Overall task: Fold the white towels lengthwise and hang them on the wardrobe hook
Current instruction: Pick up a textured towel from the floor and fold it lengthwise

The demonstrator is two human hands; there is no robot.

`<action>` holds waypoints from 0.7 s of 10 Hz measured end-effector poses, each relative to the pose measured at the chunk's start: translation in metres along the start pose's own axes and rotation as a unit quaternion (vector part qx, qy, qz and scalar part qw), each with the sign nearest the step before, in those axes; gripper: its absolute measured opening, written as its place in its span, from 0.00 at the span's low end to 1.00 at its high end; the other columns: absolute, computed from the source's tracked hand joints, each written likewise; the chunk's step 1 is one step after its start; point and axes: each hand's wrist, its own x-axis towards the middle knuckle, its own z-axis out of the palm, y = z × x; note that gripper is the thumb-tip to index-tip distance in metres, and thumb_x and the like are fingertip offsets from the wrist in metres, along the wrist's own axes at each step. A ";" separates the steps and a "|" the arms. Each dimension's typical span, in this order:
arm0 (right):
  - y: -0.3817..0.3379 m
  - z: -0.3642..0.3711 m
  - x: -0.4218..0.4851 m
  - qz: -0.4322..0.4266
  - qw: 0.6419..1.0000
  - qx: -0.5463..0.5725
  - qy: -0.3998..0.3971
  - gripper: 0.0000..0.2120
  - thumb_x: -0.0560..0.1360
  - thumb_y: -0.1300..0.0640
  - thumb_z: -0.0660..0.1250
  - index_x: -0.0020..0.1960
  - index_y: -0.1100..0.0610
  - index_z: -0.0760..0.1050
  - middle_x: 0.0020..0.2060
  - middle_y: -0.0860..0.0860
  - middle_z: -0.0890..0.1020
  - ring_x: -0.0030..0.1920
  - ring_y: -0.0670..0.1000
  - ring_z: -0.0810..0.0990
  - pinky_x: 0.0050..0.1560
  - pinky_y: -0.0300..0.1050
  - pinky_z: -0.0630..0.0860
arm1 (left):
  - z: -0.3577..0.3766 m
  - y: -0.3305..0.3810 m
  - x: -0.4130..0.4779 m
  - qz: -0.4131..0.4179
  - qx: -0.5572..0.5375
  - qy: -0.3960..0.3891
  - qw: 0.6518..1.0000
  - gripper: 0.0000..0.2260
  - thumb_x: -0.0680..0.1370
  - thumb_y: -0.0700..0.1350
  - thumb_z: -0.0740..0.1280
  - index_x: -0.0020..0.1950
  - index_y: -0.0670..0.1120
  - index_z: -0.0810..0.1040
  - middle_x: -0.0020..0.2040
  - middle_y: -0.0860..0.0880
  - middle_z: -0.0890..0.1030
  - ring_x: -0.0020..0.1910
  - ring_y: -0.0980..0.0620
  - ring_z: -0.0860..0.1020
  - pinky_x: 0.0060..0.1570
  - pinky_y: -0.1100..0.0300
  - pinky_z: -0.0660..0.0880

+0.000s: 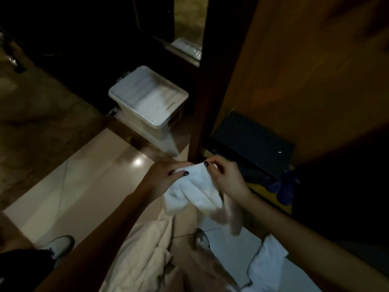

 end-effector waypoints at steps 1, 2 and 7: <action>-0.061 -0.077 -0.026 -0.001 0.999 0.012 0.038 0.06 0.79 0.60 0.64 0.49 0.56 0.79 0.38 0.47 0.82 0.39 0.43 0.80 0.39 0.38 0.74 | -0.022 0.104 -0.005 -0.409 0.270 0.207 0.847 0.09 0.74 0.41 0.69 0.35 0.51 0.83 0.30 0.55 0.80 0.32 0.61 0.78 0.36 0.69 0.73; -0.119 -0.151 -0.056 -0.020 0.998 -0.013 0.055 0.07 0.80 0.53 0.64 0.44 0.49 0.78 0.35 0.47 0.81 0.33 0.42 0.77 0.33 0.35 0.69 | -0.041 0.174 -0.008 -0.139 0.052 -0.001 0.989 0.13 0.77 0.37 0.65 0.40 0.51 0.84 0.34 0.58 0.82 0.37 0.64 0.80 0.40 0.64 0.75; -0.205 -0.356 -0.189 0.032 0.953 -0.206 0.221 0.11 0.79 0.54 0.64 0.39 0.56 0.71 0.36 0.49 0.75 0.36 0.49 0.72 0.36 0.44 0.67 | -0.091 0.492 0.036 0.272 -0.154 0.008 0.950 0.04 0.77 0.38 0.68 0.48 0.43 0.82 0.44 0.53 0.82 0.42 0.67 0.79 0.43 0.73 0.72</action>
